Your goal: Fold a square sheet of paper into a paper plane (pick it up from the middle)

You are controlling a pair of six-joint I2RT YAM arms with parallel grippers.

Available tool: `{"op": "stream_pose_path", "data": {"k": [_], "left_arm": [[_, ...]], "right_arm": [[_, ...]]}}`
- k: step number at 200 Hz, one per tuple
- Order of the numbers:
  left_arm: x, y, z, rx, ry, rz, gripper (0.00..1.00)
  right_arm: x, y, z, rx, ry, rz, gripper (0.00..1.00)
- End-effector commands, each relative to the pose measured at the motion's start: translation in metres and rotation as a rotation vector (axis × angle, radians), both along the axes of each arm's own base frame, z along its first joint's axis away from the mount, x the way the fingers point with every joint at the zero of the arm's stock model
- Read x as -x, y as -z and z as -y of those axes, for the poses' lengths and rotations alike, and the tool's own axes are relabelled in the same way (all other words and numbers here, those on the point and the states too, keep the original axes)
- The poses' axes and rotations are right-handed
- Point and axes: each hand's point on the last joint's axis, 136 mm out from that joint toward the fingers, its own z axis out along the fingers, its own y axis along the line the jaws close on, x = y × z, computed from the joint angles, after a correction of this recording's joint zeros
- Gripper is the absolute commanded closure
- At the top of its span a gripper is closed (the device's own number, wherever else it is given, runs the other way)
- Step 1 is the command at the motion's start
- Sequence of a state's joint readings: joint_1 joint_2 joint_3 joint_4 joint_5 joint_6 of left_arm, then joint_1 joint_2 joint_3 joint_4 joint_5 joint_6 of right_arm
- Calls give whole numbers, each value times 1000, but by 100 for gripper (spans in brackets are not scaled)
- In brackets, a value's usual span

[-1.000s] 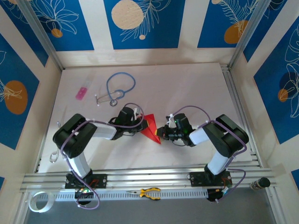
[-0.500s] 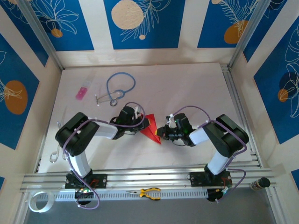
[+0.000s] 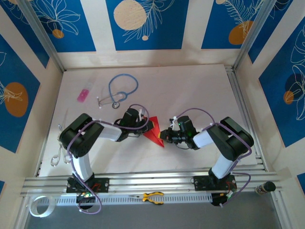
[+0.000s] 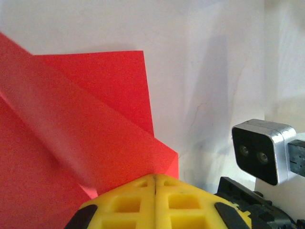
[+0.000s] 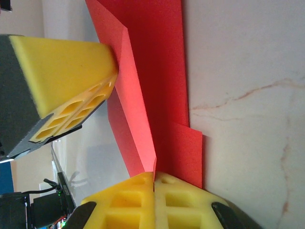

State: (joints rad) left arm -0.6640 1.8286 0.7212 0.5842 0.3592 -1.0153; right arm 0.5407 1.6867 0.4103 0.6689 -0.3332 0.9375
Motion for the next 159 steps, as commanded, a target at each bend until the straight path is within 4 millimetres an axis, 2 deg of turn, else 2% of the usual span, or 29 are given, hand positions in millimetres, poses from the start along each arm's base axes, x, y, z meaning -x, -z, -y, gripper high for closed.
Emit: {"op": "stream_pose_path", "data": {"k": [1, 159], "left_arm": [[0, -4, 9, 12, 27, 4, 93], [-2, 6, 15, -2, 53, -18, 93]], "right_arm": [[13, 23, 11, 64, 11, -98, 100], [13, 23, 12, 67, 13, -101, 100]]}}
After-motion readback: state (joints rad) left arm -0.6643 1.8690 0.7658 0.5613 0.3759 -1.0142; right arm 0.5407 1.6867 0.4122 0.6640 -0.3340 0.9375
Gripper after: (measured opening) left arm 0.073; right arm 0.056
